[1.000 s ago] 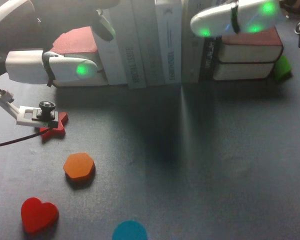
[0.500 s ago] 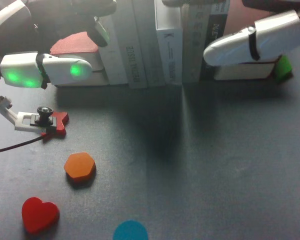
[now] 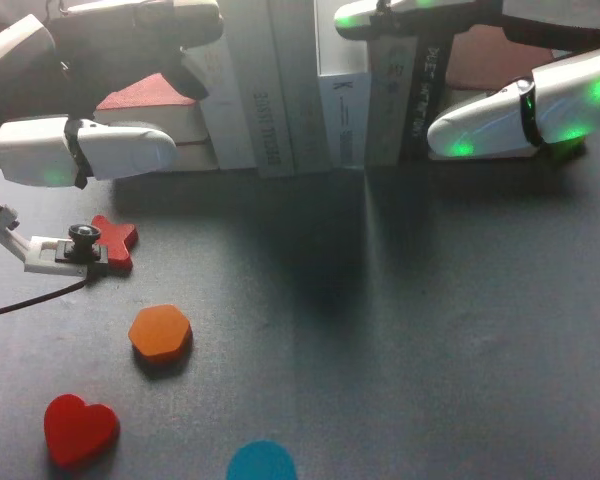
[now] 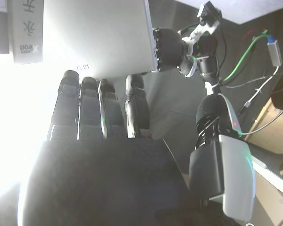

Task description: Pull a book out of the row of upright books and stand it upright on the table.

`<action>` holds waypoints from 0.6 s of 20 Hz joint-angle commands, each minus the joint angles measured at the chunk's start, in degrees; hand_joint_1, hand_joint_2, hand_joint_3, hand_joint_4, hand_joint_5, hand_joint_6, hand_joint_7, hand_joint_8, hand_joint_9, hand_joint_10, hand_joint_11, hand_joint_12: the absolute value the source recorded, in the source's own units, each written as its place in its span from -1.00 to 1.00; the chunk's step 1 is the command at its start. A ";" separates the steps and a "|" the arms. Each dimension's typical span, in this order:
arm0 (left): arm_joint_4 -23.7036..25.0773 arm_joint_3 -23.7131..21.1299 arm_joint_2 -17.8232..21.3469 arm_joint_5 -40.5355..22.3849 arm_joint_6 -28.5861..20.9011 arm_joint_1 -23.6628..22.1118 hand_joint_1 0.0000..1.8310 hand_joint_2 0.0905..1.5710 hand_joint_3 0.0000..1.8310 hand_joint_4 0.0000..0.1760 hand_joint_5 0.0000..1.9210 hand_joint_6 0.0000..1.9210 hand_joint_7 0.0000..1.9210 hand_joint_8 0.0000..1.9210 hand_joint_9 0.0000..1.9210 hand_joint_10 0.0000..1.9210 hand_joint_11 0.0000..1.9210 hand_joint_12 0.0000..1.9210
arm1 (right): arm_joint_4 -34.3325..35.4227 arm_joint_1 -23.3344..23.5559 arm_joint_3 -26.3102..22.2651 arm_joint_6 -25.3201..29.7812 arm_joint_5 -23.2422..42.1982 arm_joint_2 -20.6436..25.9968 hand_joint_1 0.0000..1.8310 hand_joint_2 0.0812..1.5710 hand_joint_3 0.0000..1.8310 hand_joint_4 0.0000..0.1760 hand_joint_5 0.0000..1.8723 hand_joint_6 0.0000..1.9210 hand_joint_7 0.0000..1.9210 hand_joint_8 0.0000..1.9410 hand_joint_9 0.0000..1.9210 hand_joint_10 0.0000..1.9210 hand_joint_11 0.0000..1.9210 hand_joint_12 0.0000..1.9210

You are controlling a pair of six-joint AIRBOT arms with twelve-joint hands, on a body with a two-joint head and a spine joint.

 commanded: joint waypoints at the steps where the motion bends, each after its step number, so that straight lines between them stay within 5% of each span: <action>1: -3.12 -0.20 -0.42 -6.58 -0.57 -0.27 0.18 0.17 -1.00 -1.00 -0.43 -1.00 -0.46 -1.00 -0.42 -0.01 -0.81 0.54 | 3.04 0.39 -0.41 0.34 2.70 0.30 -0.80 0.47 -0.99 0.21 -0.65 -0.98 -1.00 -1.00 -1.00 -1.00 -1.00 -1.00; 2: -3.18 -0.19 -0.47 -6.59 -0.57 -0.16 0.19 0.17 -1.00 -1.00 -0.44 -1.00 -0.46 -1.00 -0.42 0.02 -0.88 0.56 | 3.04 0.57 -0.83 0.34 3.01 0.71 -0.73 0.52 -0.98 -0.13 -0.64 -0.98 -1.00 -1.00 -1.00 -1.00 -1.00 -1.00; 3: -3.30 -0.20 -0.50 -6.67 -0.57 -0.06 0.19 0.18 -1.00 -1.00 -0.45 -1.00 -0.47 -1.00 -0.40 0.04 -0.86 0.55 | 3.03 0.96 -1.57 0.34 3.58 1.40 -0.67 0.55 -1.00 -0.41 -0.66 -0.95 -1.00 -1.00 -1.00 -1.00 -1.00 -0.51; 4: -3.33 -0.20 -0.53 -6.71 -0.57 -0.02 0.20 0.17 -1.00 -1.00 -0.43 -0.99 -0.45 -0.99 -0.42 0.10 -0.90 0.57 | 3.04 1.29 -2.02 0.35 4.17 1.92 -0.52 0.53 -1.00 -0.15 -0.64 -0.97 -1.00 -1.00 -1.00 -1.00 -1.00 -0.63; 5: -3.36 -0.20 -0.54 -6.73 -0.57 0.06 0.19 0.15 -1.00 -1.00 -0.42 -0.99 -0.44 -0.99 -0.41 0.12 -0.88 0.59 | 3.04 1.78 -2.67 0.35 4.72 2.59 -0.53 0.51 -1.00 -0.22 -0.59 -0.96 -0.99 -1.00 -1.00 -1.00 -1.00 -0.93; 7: -3.38 -0.20 -0.59 -6.74 -0.57 0.24 0.22 0.15 -1.00 -1.00 -0.39 -0.98 -0.40 -0.98 -0.40 0.18 -0.83 0.62 | 3.04 2.86 -3.69 0.36 6.18 3.65 -0.55 0.52 -1.00 -0.55 -0.57 -0.96 -0.92 -0.97 -1.00 -1.00 -1.00 -1.00; 8: -3.38 -0.20 -0.61 -6.74 -0.57 0.26 0.23 0.15 -1.00 -1.00 -0.38 -0.98 -0.40 -0.98 -0.42 0.19 -0.79 0.60 | 2.94 3.50 -4.15 0.36 6.74 4.14 -0.55 0.51 -0.99 -0.62 -0.60 -0.98 -0.88 -1.00 -0.95 -1.00 -1.00 -0.68; 9: -3.38 -0.18 -0.61 -6.76 -0.57 0.24 0.23 0.15 -1.00 -1.00 -0.38 -0.98 -0.40 -0.99 -0.43 0.18 -0.79 0.57 | 2.72 4.31 -4.40 0.36 7.03 4.49 -0.53 0.47 -1.00 -0.49 -0.60 -0.99 -0.84 -0.99 -0.88 -0.97 -1.00 -0.24; 10: -3.38 -0.18 -0.61 -6.81 -0.57 0.23 0.23 0.14 -1.00 -1.00 -0.37 -0.97 -0.39 -0.98 -0.41 0.20 -0.81 0.58 | 2.33 5.04 -4.44 0.36 7.03 4.55 -0.51 0.42 -1.00 -0.24 -0.60 -0.99 -0.81 -0.99 -0.90 -0.98 -1.00 -0.24; 11: -3.38 -0.19 -0.62 -6.87 -0.57 0.23 0.25 0.15 -1.00 -1.00 -0.38 -0.98 -0.38 -0.98 -0.42 0.23 -0.81 0.58 | 1.86 5.84 -4.28 0.36 7.02 4.54 -0.53 0.43 -1.00 -0.20 -0.60 -0.99 -0.79 -0.99 -0.96 -0.96 -1.00 -0.85; 12: -3.38 -0.21 -0.66 -6.86 -0.57 0.23 0.28 0.15 -1.00 -1.00 -0.36 -0.97 -0.37 -0.97 -0.42 0.24 -0.78 0.60 | 1.47 6.63 -4.05 0.36 7.00 4.53 -0.50 0.46 -0.99 -0.26 -0.61 -0.99 -0.78 -0.99 -0.98 -0.96 -1.00 -0.97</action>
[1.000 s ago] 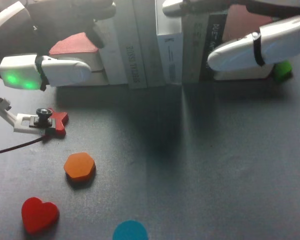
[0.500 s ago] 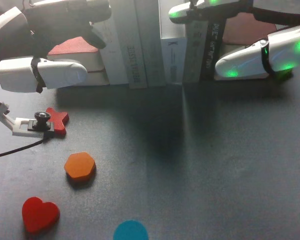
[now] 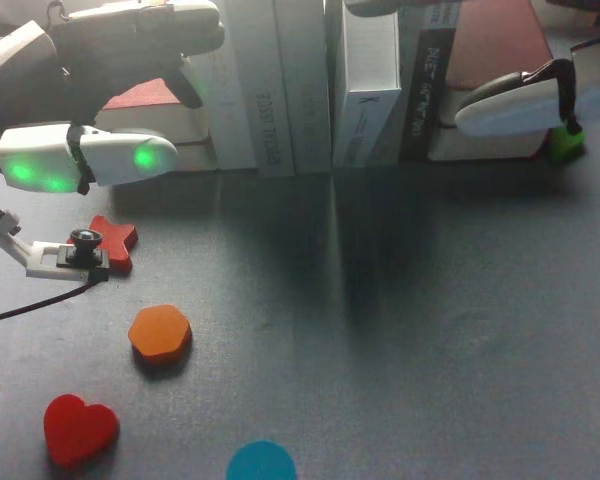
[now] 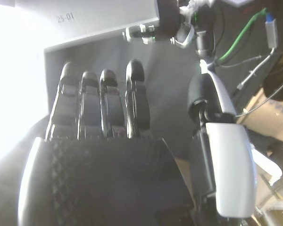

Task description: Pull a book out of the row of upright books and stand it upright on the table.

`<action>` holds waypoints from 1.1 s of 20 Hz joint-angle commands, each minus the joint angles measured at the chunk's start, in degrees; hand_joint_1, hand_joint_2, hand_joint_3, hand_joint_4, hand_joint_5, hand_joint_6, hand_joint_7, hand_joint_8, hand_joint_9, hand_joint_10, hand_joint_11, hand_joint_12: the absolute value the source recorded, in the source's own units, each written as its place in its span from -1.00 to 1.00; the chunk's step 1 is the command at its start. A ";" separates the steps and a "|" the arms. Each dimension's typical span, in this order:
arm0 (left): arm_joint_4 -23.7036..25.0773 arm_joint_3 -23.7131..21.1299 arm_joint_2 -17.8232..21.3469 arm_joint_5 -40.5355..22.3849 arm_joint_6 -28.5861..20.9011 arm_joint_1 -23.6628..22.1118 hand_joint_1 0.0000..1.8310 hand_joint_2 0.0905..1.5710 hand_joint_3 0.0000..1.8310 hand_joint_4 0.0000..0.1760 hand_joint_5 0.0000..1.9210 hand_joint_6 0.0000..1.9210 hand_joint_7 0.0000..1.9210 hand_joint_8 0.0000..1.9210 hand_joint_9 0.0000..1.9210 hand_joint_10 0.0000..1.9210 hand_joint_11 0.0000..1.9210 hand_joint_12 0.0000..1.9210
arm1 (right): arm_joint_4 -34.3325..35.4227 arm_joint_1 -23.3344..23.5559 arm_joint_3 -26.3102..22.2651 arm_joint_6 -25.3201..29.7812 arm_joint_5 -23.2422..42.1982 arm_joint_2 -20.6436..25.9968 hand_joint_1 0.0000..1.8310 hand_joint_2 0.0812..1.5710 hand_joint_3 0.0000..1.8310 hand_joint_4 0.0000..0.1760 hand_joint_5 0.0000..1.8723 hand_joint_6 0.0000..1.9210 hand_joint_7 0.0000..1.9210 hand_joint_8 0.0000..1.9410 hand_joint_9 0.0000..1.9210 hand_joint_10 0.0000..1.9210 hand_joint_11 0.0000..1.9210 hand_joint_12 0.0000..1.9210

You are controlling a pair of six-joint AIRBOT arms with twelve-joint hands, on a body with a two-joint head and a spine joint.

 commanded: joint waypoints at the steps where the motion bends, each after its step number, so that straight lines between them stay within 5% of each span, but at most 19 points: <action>1: -2.83 -0.24 -0.35 -6.45 -0.57 -0.36 0.26 0.14 -1.00 -1.00 -0.36 -0.97 -0.37 -0.97 -0.41 0.27 -0.73 0.60 | 3.58 1.05 0.36 0.20 2.82 0.01 -0.40 0.48 -0.99 -0.46 -0.60 -0.99 -0.77 -0.99 -0.95 -0.95 -1.00 -0.99; 2: -2.83 -0.26 -0.38 -6.45 -0.57 -0.29 0.22 0.14 -1.00 -1.00 -0.36 -0.97 -0.37 -0.98 -0.41 0.28 -0.72 0.59 | 3.17 1.10 0.63 0.20 2.63 0.01 -0.35 0.48 -0.99 -0.59 -0.60 -0.99 -0.78 -0.99 -0.93 -0.94 -1.00 -1.00; 3: -2.83 -0.26 -0.40 -6.45 -0.57 -0.27 0.22 0.13 -1.00 -1.00 -0.37 -0.97 -0.39 -0.98 -0.42 0.27 -0.82 0.62 | 2.07 1.12 1.17 0.31 1.89 0.01 -0.31 0.48 -1.00 -0.66 -0.62 -1.00 -0.79 -0.96 -0.90 -0.89 -1.00 -0.68; 5: -2.82 -0.25 -0.40 -6.48 -0.57 -0.34 0.22 0.13 -1.00 -0.86 -0.37 -0.97 -0.40 -0.99 -0.40 0.20 -0.91 0.61 | -2.30 3.95 3.15 4.19 0.59 -0.31 -0.29 0.46 -1.00 -0.20 -0.71 -1.00 -0.83 -0.99 -0.92 -0.89 -1.00 -0.52; 6: -2.82 -0.25 -0.40 -6.49 -0.57 -0.36 0.23 0.11 -1.00 -0.91 -0.37 -0.97 -0.41 -1.00 -0.41 0.19 -0.93 0.61 | -5.65 4.70 5.16 8.48 0.36 -2.03 -0.26 0.45 -1.00 -0.32 -0.76 -1.00 -0.86 -1.00 -0.96 -0.92 -1.00 -0.60; 8: -2.69 -0.24 -0.39 -6.42 -0.57 -0.55 0.23 0.12 -1.00 -1.00 -0.38 -0.99 -0.42 -0.99 -0.35 0.06 -0.91 0.56 | -8.90 5.27 8.28 13.60 -0.19 -4.29 -0.12 0.36 -1.00 0.18 -0.83 -1.00 -0.98 -1.00 -1.00 -1.00 -1.00 -0.96; 9: -2.59 -0.26 -0.36 -6.35 -0.57 -0.71 0.23 0.13 -1.00 -1.00 -0.39 -0.99 -0.41 -1.00 -0.30 -0.04 -0.91 0.52 | -9.74 5.38 8.84 14.06 -0.94 -4.76 -0.08 0.32 -1.00 0.25 -0.84 -1.00 -1.00 -1.00 -1.00 -1.00 -1.00 -0.99; 10: -2.56 -0.26 -0.35 -6.31 -0.57 -0.72 0.24 0.13 -1.00 -1.00 -0.40 -1.00 -0.40 -0.99 -0.27 -0.13 -0.88 0.51 | -10.89 5.81 9.09 14.06 -2.01 -4.98 -0.05 0.29 -1.00 0.16 -0.84 -1.00 -1.00 -1.00 -1.00 -1.00 -1.00 -1.00; 12: -2.53 -0.28 -0.34 -6.31 -0.57 -0.72 0.25 0.13 -1.00 -0.87 -0.38 -0.99 -0.39 -0.99 -0.27 -0.14 -0.99 0.55 | -14.77 7.45 9.07 15.24 -3.29 -5.14 -0.04 0.31 -1.00 -0.19 -0.42 -0.79 -0.93 -1.00 -1.00 -1.00 -1.00 -1.00; 13: -2.49 -0.31 -0.34 -6.30 -0.57 -0.75 0.26 0.13 -1.00 -0.95 -0.39 -0.99 -0.39 -0.99 -0.29 -0.12 -0.95 0.52 | -17.15 8.38 9.07 17.09 -3.35 -5.29 -0.10 0.29 -1.00 0.18 -0.59 -0.86 -0.98 -1.00 -1.00 -1.00 -1.00 -1.00; 14: -2.41 -0.33 -0.34 -6.28 -0.57 -0.87 0.26 0.13 -1.00 -0.97 -0.39 -0.99 -0.33 -0.97 -0.29 -0.11 -0.93 0.51 | -20.00 9.31 9.07 19.04 -3.35 -5.47 -0.07 0.30 -1.00 0.39 -0.52 -0.66 -0.96 -1.00 -1.00 -1.00 -1.00 -1.00; 15: -2.28 -0.33 -0.34 -6.25 -0.57 -1.02 0.27 0.13 -1.00 -1.00 -0.39 -0.99 -0.32 -0.97 -0.29 -0.10 -0.96 0.49 | -23.24 10.46 9.05 21.22 -3.34 -5.77 -0.05 0.27 -1.00 0.33 -0.55 -0.52 -0.96 -1.00 -1.00 -1.00 -1.00 -1.00; 16: -2.12 -0.34 -0.34 -6.23 -0.57 -1.14 0.27 0.14 -1.00 -1.00 -0.37 -0.99 -0.34 -0.98 -0.28 -0.10 -0.99 0.46 | -26.56 11.62 9.05 23.50 -3.34 -6.08 -0.01 0.24 -1.00 0.53 -0.88 -0.74 -0.97 -1.00 -1.00 -1.00 -1.00 -1.00; 17: -1.97 -0.35 -0.36 -6.17 -0.57 -1.27 0.26 0.15 -1.00 -1.00 -0.35 -0.98 -0.35 -0.98 -0.28 -0.10 -0.97 0.44 | -29.59 12.70 9.05 25.59 -3.33 -6.28 0.02 0.19 -1.00 0.90 -0.98 -0.91 -1.00 -1.00 -1.00 -1.00 -1.00 -1.00; 18: -1.87 -0.35 -0.39 -6.10 -0.57 -1.34 0.26 0.14 -1.00 -1.00 -0.33 -0.98 -0.37 -0.99 -0.25 -0.15 -0.95 0.40 | -32.33 13.53 8.98 27.37 -3.31 -6.40 0.04 0.17 -1.00 0.56 -0.97 -0.93 -1.00 -1.00 -1.00 -1.00 -1.00 -1.00; 22: -1.62 -0.37 -0.40 -5.97 -0.57 -1.49 0.30 0.16 -1.00 -1.00 -0.36 -1.00 -0.42 -1.00 -0.26 -0.22 -0.93 0.38 | -41.32 16.09 8.58 32.76 -2.91 -7.06 0.12 0.14 -1.00 0.73 -0.99 -1.00 -1.00 -1.00 -1.00 -1.00 -1.00 -1.00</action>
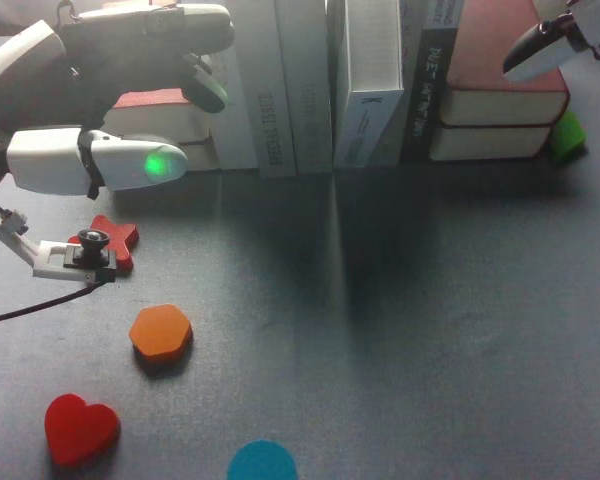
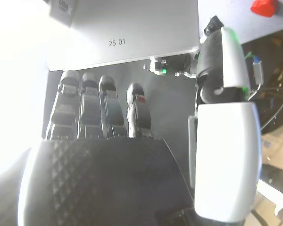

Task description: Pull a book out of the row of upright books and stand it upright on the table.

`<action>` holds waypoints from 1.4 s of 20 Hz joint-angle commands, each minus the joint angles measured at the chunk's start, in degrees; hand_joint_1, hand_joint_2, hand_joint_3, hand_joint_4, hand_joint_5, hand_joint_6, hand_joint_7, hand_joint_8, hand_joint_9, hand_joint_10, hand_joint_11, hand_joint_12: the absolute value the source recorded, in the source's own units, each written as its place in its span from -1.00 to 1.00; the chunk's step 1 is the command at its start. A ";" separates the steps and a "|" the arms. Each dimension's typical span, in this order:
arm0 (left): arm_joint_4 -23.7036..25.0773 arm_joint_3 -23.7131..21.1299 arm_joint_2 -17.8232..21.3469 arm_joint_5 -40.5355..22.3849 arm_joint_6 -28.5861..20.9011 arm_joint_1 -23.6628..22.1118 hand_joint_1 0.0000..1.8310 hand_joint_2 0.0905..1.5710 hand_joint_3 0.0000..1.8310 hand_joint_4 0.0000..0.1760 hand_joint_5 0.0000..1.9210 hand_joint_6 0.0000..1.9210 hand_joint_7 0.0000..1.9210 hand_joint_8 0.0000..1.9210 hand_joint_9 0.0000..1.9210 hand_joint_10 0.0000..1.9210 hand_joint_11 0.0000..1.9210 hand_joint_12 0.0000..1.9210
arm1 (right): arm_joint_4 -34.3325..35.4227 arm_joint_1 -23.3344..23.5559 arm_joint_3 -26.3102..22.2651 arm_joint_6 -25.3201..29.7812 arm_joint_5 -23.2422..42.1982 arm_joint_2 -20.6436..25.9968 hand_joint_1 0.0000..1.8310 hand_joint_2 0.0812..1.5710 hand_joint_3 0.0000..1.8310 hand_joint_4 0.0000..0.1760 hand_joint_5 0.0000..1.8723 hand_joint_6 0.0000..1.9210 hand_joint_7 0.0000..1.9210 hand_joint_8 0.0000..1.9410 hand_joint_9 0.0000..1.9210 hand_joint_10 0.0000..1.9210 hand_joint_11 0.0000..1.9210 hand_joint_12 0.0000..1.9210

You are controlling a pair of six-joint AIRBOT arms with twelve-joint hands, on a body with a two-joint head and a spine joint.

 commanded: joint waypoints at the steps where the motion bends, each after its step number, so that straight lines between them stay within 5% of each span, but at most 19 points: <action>1: -2.70 -0.06 -0.19 -6.12 -0.57 -0.78 0.28 0.16 -1.00 -1.00 -0.37 -1.00 -0.43 -1.00 -0.26 -0.24 -0.87 0.36 | 2.22 1.44 -0.14 0.54 -0.79 -0.12 0.08 0.12 -1.00 0.75 -0.98 -1.00 -1.00 -1.00 -1.00 -1.00 -1.00 -1.00; 3: -2.63 -0.07 -0.22 -6.02 -0.57 -0.83 0.33 0.14 -1.00 -1.00 -0.37 -1.00 -0.45 -1.00 -0.29 -0.26 -0.85 0.36 | 0.99 1.99 -0.19 1.03 -0.21 -0.54 0.08 0.09 -1.00 0.99 -0.98 -1.00 -1.00 -1.00 -1.00 -1.00 -1.00 -1.00; 5: -2.33 -0.09 -0.25 -5.89 -0.57 -0.87 0.33 0.12 -1.00 -1.00 -0.40 -1.00 -0.45 -1.00 -0.29 -0.23 -0.99 0.38 | -2.23 2.70 -0.21 2.55 0.01 -1.19 0.10 0.08 -1.00 1.00 -0.98 -0.99 -1.00 -1.00 -1.00 -1.00 -1.00 -1.00; 7: -2.09 -0.04 -0.36 -5.68 -0.57 -1.04 0.38 0.14 -0.99 -1.00 -0.39 -1.00 -0.46 -1.00 -0.29 -0.21 -0.83 0.36 | -6.29 3.01 -0.16 4.72 0.03 -1.74 0.07 0.08 -1.00 1.00 -0.97 -0.99 -1.00 -1.00 -1.00 -1.00 -1.00 -1.00; 10: -2.08 -0.06 -0.36 -5.59 -0.57 -1.19 0.37 0.16 -1.00 -1.00 -0.42 -1.00 -0.50 -1.00 -0.35 -0.10 -0.90 0.42 | -12.55 3.01 -0.17 8.23 0.58 -2.32 -0.01 0.06 -1.00 1.00 -0.93 -0.98 -1.00 -1.00 -1.00 -1.00 -1.00 -1.00; 11: -2.07 -0.12 -0.35 -5.57 -0.57 -1.16 0.40 0.16 -1.00 -1.00 -0.39 -0.99 -0.48 -0.99 -0.32 -0.10 -0.83 0.40 | -14.50 3.01 -0.16 9.29 0.73 -2.47 -0.24 0.12 -1.00 0.59 -0.92 -0.94 -1.00 -1.00 -0.97 -1.00 -1.00 -0.19; 12: -2.06 -0.14 -0.30 -5.54 -0.57 -1.16 0.41 0.16 -1.00 -1.00 -0.37 -0.98 -0.45 -0.98 -0.31 -0.08 -0.79 0.36 | -16.20 3.01 -0.16 10.14 0.77 -2.59 -0.37 0.16 -1.00 0.42 -0.94 -0.95 -1.00 -1.00 -0.95 -1.00 -1.00 0.07; 14: -2.06 -0.13 -0.27 -5.53 -0.57 -1.20 0.42 0.18 -1.00 -1.00 -0.37 -0.99 -0.44 -0.99 -0.35 -0.01 -0.72 0.35 | -19.15 3.01 -0.03 11.02 0.77 -2.95 -0.45 0.18 -1.00 0.04 -0.91 -0.97 -0.99 -1.00 -0.94 -1.00 -1.00 0.06; 15: -2.06 -0.13 -0.27 -5.55 -0.57 -1.16 0.41 0.17 -1.00 -1.00 -0.35 -0.98 -0.43 -0.99 -0.35 0.01 -0.71 0.37 | -20.31 3.02 0.06 11.48 0.77 -3.32 -0.50 0.18 -1.00 0.04 -0.91 -0.97 -0.99 -1.00 -0.95 -1.00 -1.00 0.05; 17: -2.04 -0.15 -0.23 -5.54 -0.57 -1.03 0.44 0.15 -1.00 -1.00 -0.34 -0.98 -0.41 -0.98 -0.36 -0.02 -0.69 0.35 | -21.00 3.58 0.06 11.80 0.77 -3.39 -0.57 0.24 -0.98 0.39 -0.95 -0.99 -1.00 -1.00 -0.95 -1.00 -1.00 0.32; 18: -2.05 -0.22 -0.08 -5.52 -0.57 -1.01 0.41 0.13 -1.00 -1.00 -0.33 -0.98 -0.39 -0.98 -0.34 -0.05 -0.67 0.33 | -21.00 3.86 0.01 11.88 0.77 -3.38 -0.48 0.24 -0.98 0.72 -0.94 -0.98 -1.00 -1.00 -0.98 -1.00 -1.00 0.33; 22: -2.07 -1.80 2.99 -4.76 -0.57 -0.38 0.34 0.20 -0.99 -1.00 -0.39 -1.00 -0.45 -1.00 -0.38 0.01 -0.84 0.44 | -21.00 4.85 -1.11 11.90 0.82 -2.40 -0.26 0.19 -1.00 0.54 -0.90 -0.98 -1.00 -1.00 -0.97 -0.99 -1.00 0.28; 24: -2.12 -2.73 4.34 -5.14 -0.57 -0.15 0.31 0.13 -1.00 -1.00 -0.37 -0.99 -0.40 -0.97 -0.42 0.09 -0.87 0.44 | -20.99 5.31 -1.39 11.90 0.99 -2.12 -0.24 0.19 -1.00 0.64 -0.88 -0.98 -1.00 -1.00 -0.98 -1.00 -1.00 0.24; 25: -2.12 -2.90 4.99 -5.18 -0.57 0.32 0.29 0.09 -1.00 -1.00 -0.37 -0.98 -0.41 -0.97 -0.46 0.11 -0.81 0.45 | -20.99 5.70 -1.45 11.90 0.99 -2.03 -0.12 0.17 -1.00 0.73 -0.88 -0.99 -1.00 -1.00 -1.00 -1.00 -1.00 0.07; 26: -2.49 -3.34 5.84 -5.11 -0.57 1.15 0.29 0.09 -1.00 -1.00 -0.36 -0.98 -0.40 -0.97 -0.47 0.12 -0.75 0.44 | -20.99 6.14 -1.50 11.90 0.99 -1.87 -0.10 0.17 -1.00 0.54 -0.88 -0.99 -1.00 -1.00 -1.00 -1.00 -1.00 0.03; 28: -4.89 -5.35 8.72 -5.74 -0.57 3.97 0.34 0.14 -1.00 -1.00 -0.35 -0.97 -0.38 -0.93 -0.50 0.25 -0.74 0.55 | -20.99 6.34 -1.52 11.90 0.97 -1.78 -0.01 0.17 -1.00 0.52 -0.82 -0.98 -1.00 -1.00 -1.00 -1.00 -1.00 0.06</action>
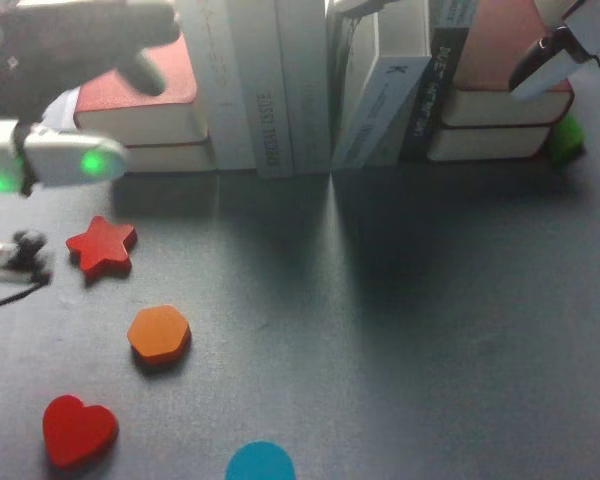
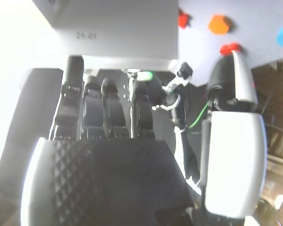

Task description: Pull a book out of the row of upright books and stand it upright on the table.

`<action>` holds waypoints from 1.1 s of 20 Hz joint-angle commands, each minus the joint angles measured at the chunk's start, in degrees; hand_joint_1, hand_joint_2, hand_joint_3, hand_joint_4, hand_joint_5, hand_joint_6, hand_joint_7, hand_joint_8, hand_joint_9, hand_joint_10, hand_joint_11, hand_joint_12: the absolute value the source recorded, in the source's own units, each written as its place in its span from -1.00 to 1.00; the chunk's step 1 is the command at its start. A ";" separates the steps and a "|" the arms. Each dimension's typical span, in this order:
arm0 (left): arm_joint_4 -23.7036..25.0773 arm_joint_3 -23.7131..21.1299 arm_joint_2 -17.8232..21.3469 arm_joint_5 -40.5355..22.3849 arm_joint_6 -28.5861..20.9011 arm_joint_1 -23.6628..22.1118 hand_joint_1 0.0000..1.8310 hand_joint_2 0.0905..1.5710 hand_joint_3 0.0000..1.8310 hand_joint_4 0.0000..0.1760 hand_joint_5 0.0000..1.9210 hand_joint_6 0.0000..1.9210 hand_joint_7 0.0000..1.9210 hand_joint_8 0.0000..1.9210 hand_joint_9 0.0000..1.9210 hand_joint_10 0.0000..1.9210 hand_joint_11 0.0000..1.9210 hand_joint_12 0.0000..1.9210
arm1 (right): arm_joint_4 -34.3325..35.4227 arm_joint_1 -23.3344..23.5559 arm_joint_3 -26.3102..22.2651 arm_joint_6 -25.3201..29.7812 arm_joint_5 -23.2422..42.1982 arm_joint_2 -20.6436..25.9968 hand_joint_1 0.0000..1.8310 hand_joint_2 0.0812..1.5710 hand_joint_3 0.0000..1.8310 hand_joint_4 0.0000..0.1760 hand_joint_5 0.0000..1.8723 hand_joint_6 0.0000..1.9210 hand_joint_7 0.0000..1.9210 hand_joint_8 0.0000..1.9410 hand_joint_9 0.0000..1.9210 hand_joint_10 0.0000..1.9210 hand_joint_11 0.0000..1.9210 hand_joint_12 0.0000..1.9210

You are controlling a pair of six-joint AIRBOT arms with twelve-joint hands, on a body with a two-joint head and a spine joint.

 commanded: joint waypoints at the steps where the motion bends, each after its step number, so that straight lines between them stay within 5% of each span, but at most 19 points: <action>1: -5.11 -0.39 1.09 -7.19 -0.61 0.41 0.36 0.14 -1.00 -1.00 -0.36 -0.92 -0.43 -0.67 -0.50 0.26 -0.81 0.61 | 1.39 0.73 0.01 0.23 -2.45 0.05 0.00 0.18 -1.00 0.30 -0.82 -0.99 -1.00 -1.00 -0.99 -1.00 -1.00 0.15; 2: -5.97 -1.08 1.90 -7.89 -0.61 1.17 0.32 0.13 -1.00 -1.00 -0.38 -0.89 -0.54 -0.50 -0.49 0.23 -0.81 0.61 | 1.39 0.78 0.02 0.23 -2.46 0.07 0.00 0.20 -1.00 0.36 -0.81 -0.99 -1.00 -1.00 -0.98 -1.00 -1.00 0.20; 4: -6.18 -1.48 2.27 -8.35 -0.61 1.40 0.30 0.11 -1.00 -1.00 -0.37 -0.81 -0.65 -0.34 -0.49 0.26 -0.81 0.56 | 1.37 1.05 0.13 0.22 -2.47 0.09 0.01 0.20 -1.00 -0.05 -0.78 -0.99 -0.97 -1.00 -0.96 -0.99 -1.00 0.33; 5: -6.04 -1.43 2.09 -8.30 -0.61 1.31 0.31 0.12 -1.00 -1.00 -0.42 -0.70 -0.62 -0.28 -0.48 0.28 -0.78 0.57 | 1.05 1.53 0.13 0.22 -2.46 0.06 -0.01 0.19 -1.00 0.31 -0.85 -0.95 -0.99 -0.98 -0.99 -1.00 -1.00 -0.22; 6: -5.93 -1.41 2.00 -8.28 -0.61 1.27 0.32 0.12 -1.00 -1.00 -0.47 -0.61 -0.60 -0.29 -0.45 0.23 -0.73 0.52 | 0.78 1.94 0.05 0.22 -2.45 0.06 0.02 0.16 -1.00 0.46 -0.85 -0.96 -0.99 -0.99 -1.00 -1.00 -1.00 -0.63; 7: -5.84 -1.41 1.93 -8.28 -0.61 1.23 0.31 0.14 -0.99 -1.00 -0.51 -0.58 -0.58 -0.29 -0.46 0.21 -0.75 0.53 | 0.47 2.51 -0.06 0.22 -2.44 -0.01 0.01 0.15 -1.00 0.53 -0.84 -0.97 -1.00 -1.00 -1.00 -1.00 -1.00 -0.92; 8: -5.80 -1.41 1.87 -8.27 -0.61 1.19 0.31 0.13 -1.00 -1.00 -0.55 -0.52 -0.60 -0.29 -0.45 0.20 -0.77 0.55 | 0.25 2.96 -0.08 0.22 -2.44 -0.16 0.02 0.15 -1.00 0.66 -0.84 -0.98 -1.00 -1.00 -1.00 -1.00 -1.00 -0.98; 9: -5.73 -1.40 1.80 -8.27 -0.61 1.13 0.30 0.14 -1.00 -1.00 -0.56 -0.50 -0.61 -0.29 -0.46 0.20 -0.76 0.56 | 0.21 3.11 -0.07 0.22 -2.45 -0.26 0.00 0.15 -1.00 0.80 -0.84 -0.98 -1.00 -1.00 -1.00 -1.00 -1.00 -1.00; 11: -5.35 -1.38 1.62 -8.21 -0.61 0.86 0.30 0.14 -1.00 -0.84 -0.54 -0.47 -0.57 -0.26 -0.42 0.18 -0.73 0.53 | -0.38 3.23 -0.07 0.20 -2.45 -0.52 0.04 0.14 -1.00 0.74 -0.81 -0.97 -1.00 -1.00 -1.00 -1.00 -0.99 -1.00; 15: -4.91 -1.48 1.24 -8.30 -0.61 0.65 0.26 0.11 -1.00 -1.00 -0.63 -0.32 -0.63 -0.24 -0.43 0.20 -0.74 0.48 | -0.38 3.15 0.14 0.20 -2.58 -1.21 0.05 0.15 -1.00 0.97 -0.79 -0.97 -0.95 -0.98 -1.00 -1.00 -1.00 -1.00; 20: -4.38 -1.51 0.89 -8.16 -0.61 0.67 0.26 0.10 -1.00 -1.00 -0.60 -0.29 -0.61 -0.24 -0.38 0.09 -0.60 0.41 | 0.46 2.09 0.86 0.20 -2.61 -2.64 0.15 0.13 -1.00 0.98 -0.73 -0.96 -0.91 -0.98 -0.96 -0.98 -0.95 -0.97; 21: -4.33 -1.51 0.84 -8.23 -0.61 0.67 0.25 0.10 -1.00 -1.00 -0.60 -0.29 -0.61 -0.25 -0.38 0.08 -0.59 0.42 | 0.49 1.86 0.94 0.20 -2.73 -2.88 0.15 0.12 -0.99 1.00 -0.70 -0.99 -0.92 -0.97 -0.92 -0.99 -0.99 -0.55; 22: -4.31 -1.50 0.83 -8.28 -0.61 0.65 0.24 0.09 -1.00 -1.00 -0.58 -0.32 -0.60 -0.26 -0.36 0.06 -0.60 0.44 | 0.49 1.60 1.04 0.20 -2.99 -3.13 0.12 0.16 -0.99 0.67 -0.72 -0.97 -0.97 -0.99 -0.98 -1.00 -1.00 -0.13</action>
